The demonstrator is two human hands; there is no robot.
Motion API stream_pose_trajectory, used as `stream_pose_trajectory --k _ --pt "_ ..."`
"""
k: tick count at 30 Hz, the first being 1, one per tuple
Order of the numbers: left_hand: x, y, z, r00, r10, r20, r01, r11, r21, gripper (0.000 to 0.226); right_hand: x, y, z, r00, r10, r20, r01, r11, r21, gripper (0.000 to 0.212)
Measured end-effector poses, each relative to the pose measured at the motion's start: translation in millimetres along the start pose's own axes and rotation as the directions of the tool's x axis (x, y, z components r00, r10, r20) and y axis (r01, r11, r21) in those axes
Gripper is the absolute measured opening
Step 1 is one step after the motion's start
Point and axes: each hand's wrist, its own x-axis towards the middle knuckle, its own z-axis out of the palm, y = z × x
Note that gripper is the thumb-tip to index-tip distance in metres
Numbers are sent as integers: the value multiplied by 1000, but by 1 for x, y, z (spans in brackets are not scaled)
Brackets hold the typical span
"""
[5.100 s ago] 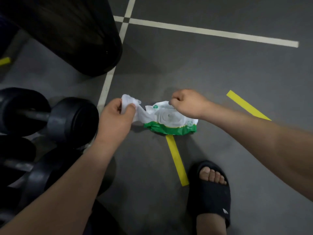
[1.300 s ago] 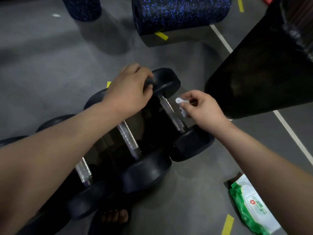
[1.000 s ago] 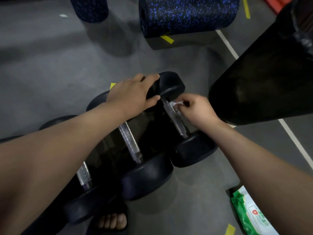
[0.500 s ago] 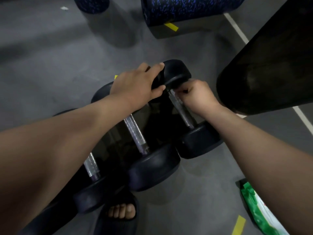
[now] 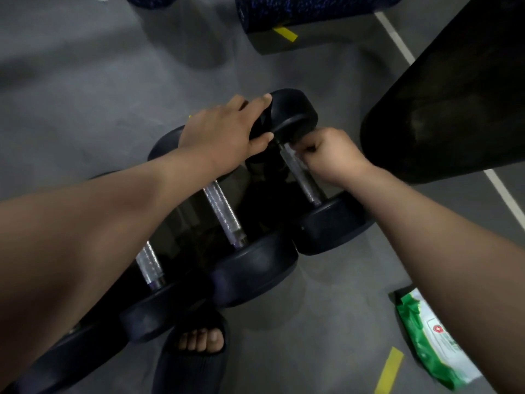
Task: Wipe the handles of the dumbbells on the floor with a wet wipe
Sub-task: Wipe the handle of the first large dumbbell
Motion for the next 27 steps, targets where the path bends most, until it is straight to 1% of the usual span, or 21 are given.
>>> stream_pose_trajectory --k 2,4,6,9,12,14,17,19,20,22,24,25,27 --pt "0 0 -1 1000 -4 3 4 1000 7 66 -7 7 -10 993 34 112 -35 999 1 22" --pt "0 1 -1 1000 -5 -3 5 1000 22 66 -10 13 -15 981 64 183 -67 998 14 16" --pt "0 2 0 1000 -4 -9 4 1000 30 67 -9 14 -14 983 69 171 -73 997 19 14" --pt "1 2 0 1000 -2 -5 2 1000 29 66 -2 10 -8 991 91 96 -96 994 51 18" --pt "0 1 0 1000 4 -12 -4 1000 29 66 0 5 -4 997 60 38 -61 998 20 20" --pt "0 1 1 1000 4 -7 -4 999 32 66 -6 5 -6 997 51 64 -53 998 25 20" --pt "0 0 2 1000 5 -14 -5 999 37 66 -18 10 -18 977 49 209 -52 999 9 15" --pt "0 0 2 1000 11 -17 -11 999 41 67 -21 13 -23 966 38 257 -36 999 -12 19" --pt "0 1 2 1000 12 -17 -12 999 44 67 -19 14 -22 969 37 245 -36 999 -9 18" --pt "0 2 1 1000 16 -18 -15 999 51 67 -14 13 -15 984 49 172 -55 998 30 13" --pt "-1 2 0 1000 18 -17 -17 999 52 67 -11 9 -9 993 64 104 -71 995 70 14" --pt "-1 2 -1 1000 17 -16 -16 999 51 67 -11 8 -8 992 70 104 -78 994 76 15" --pt "-2 1 -1 1000 19 -22 -18 998 57 66 -15 7 -15 979 75 189 -84 996 40 17"
